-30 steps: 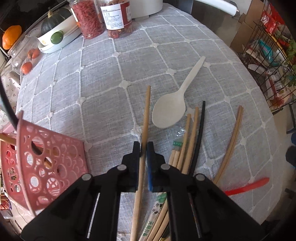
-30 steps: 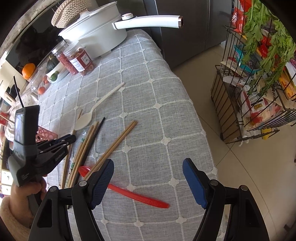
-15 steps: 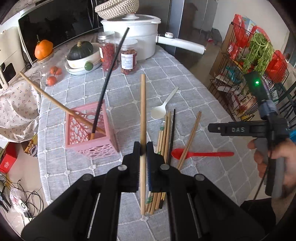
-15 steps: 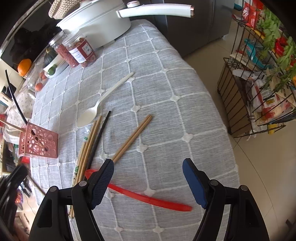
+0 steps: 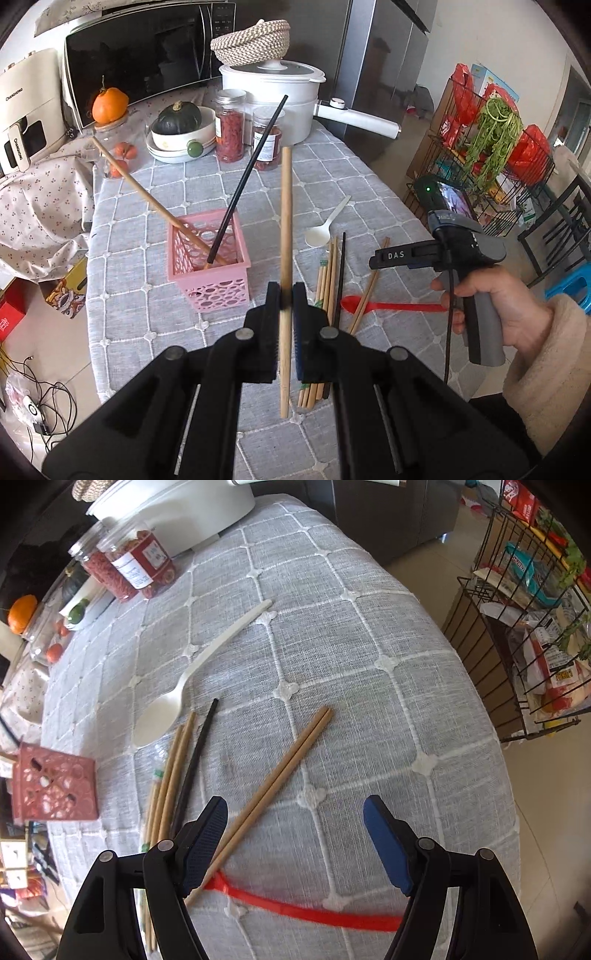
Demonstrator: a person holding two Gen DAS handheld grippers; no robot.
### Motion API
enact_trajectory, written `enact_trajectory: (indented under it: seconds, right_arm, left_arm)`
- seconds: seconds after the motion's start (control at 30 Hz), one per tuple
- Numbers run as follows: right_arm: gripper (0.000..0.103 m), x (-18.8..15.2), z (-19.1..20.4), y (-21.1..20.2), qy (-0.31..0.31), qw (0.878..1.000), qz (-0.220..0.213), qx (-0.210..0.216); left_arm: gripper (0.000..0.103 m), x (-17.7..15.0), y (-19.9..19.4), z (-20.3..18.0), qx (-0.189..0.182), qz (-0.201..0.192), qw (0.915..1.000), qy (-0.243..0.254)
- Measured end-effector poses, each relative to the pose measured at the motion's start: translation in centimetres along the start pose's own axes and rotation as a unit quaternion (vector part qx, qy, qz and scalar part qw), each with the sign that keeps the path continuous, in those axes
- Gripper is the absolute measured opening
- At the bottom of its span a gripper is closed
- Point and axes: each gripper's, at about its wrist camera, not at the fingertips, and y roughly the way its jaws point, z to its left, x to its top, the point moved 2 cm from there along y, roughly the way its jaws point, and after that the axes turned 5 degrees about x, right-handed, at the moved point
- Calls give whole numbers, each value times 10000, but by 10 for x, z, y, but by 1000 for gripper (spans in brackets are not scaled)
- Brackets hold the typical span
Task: Organize utensils
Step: 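Lift the wooden chopstick with the left gripper while the right gripper grasps another wooden chopstick, then drop the left gripper's chopstick into the pink basket while the right gripper carries its chopstick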
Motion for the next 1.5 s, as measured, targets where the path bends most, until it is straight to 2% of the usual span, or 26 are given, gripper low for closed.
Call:
enact_trajectory:
  seconds: [0.07, 0.1, 0.13, 0.2, 0.23, 0.27, 0.4, 0.53, 0.73, 0.93, 1.1, 1.23, 1.37, 1.5]
  right_arm:
    - [70, 2, 3, 7, 15, 9999, -17, -158]
    - [57, 2, 7, 7, -66, 9996, -105, -261]
    - [53, 2, 12, 9, -174, 9989, -98, -431]
    - [37, 0, 17, 10, -275, 9970, -133, -713]
    - [33, 0, 17, 10, -258, 9972, -141, -693]
    - [19, -1, 17, 9, -220, 9972, -151, -696]
    - [5, 1, 1, 5, 239, 9995, -134, -136]
    - [5, 4, -21, 0, 679, 9961, -73, 563]
    - [5, 1, -35, -27, 757, 9912, -290, 1051]
    - [5, -14, -28, -77, 431, 9854, -751, 1463]
    - [5, -29, -7, -127, -283, 9736, -1369, 1807]
    - [5, -42, 7, -156, -565, 9637, -1719, 1964]
    - [5, -43, 18, -174, -707, 9547, -2014, 2075]
    - [5, -42, 23, -173, -697, 9529, -2070, 2106]
  left_arm:
    - [7, -1, 1, 1, -5, 18, 10000, 1]
    - [7, -3, -1, 1, -3, 13, 10000, 9]
    - [7, -4, -2, 2, 8, 2, 10000, 21]
    - [7, -5, -4, 5, 39, -15, 10000, 23]
    - [7, -6, -5, 7, 40, -14, 10000, 5]
    - [7, -6, -5, 9, 49, -14, 10000, -16]
    - [7, -8, -9, 15, 69, -44, 10000, -56]
    - [7, -9, -14, 20, 57, -134, 9999, -79]
    - [7, -10, -25, 29, 36, -301, 9994, -155]
    - [7, -6, -46, 38, 27, -710, 9971, -270]
    - [7, 3, -66, 44, -10, -1224, 9915, -432]
    - [7, 10, -84, 48, -52, -1890, 9801, -606]
    - [7, 16, -95, 55, 108, -2643, 9613, -765]
    - [7, 24, -87, 66, 187, -3007, 9467, -1137]
